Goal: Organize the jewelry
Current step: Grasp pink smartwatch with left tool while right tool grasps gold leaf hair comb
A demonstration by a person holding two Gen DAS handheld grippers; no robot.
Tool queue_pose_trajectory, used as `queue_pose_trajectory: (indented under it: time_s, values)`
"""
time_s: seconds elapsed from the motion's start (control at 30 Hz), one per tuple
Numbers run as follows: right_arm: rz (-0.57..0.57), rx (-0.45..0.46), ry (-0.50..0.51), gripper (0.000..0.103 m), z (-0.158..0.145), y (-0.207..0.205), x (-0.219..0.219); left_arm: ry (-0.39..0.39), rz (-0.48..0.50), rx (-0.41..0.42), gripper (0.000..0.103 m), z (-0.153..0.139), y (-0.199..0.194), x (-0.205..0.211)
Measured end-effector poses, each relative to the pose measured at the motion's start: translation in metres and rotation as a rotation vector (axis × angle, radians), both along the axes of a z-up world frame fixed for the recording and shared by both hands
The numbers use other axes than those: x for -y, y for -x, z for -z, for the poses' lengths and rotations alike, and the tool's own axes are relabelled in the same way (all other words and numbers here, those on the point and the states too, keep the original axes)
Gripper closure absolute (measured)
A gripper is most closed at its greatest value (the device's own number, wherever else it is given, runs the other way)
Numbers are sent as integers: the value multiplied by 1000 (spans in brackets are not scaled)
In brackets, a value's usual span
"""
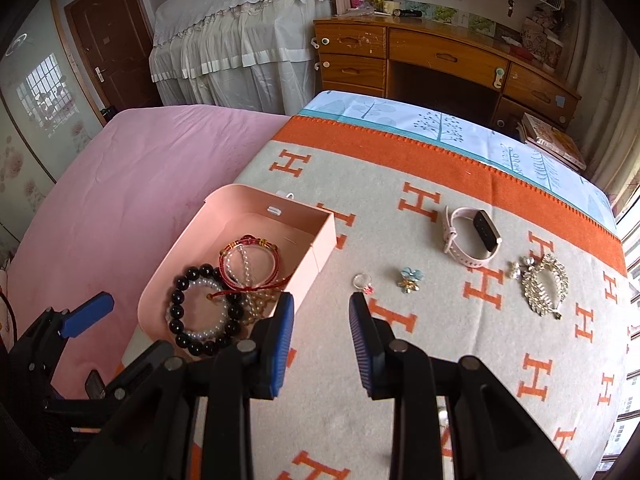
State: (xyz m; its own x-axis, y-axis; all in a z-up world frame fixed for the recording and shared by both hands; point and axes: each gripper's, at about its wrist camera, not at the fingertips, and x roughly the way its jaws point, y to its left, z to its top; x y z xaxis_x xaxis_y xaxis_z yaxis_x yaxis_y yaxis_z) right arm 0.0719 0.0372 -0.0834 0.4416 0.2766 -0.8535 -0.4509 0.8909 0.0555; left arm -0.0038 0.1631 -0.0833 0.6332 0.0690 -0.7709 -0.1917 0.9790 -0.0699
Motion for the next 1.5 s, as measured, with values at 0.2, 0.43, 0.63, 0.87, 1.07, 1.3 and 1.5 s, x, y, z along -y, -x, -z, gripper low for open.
queue_pose_trajectory:
  time_s: [0.2,0.43,0.63,0.87,1.07,1.3,1.5]
  values:
    - [28,31,-1,74,-14,10,31,-19,24,14,21,-13,0,18]
    - [71,67,-17,74,-30,14,69,-56,62,37,21,-31,-4,46]
    - [97,113,-20,74,-48,17,99,-96,100,53,21,-50,-13,71]
    - [134,196,-8,74,-81,13,135,-118,129,95,21,-85,-34,91]
    - [161,225,-26,74,-105,-3,162,-129,152,127,21,-115,-65,107]
    - [181,190,-41,74,-115,-38,186,-144,168,102,21,-126,-113,125]
    - [196,161,-37,74,-110,-72,199,-117,196,-11,21,-95,-164,138]
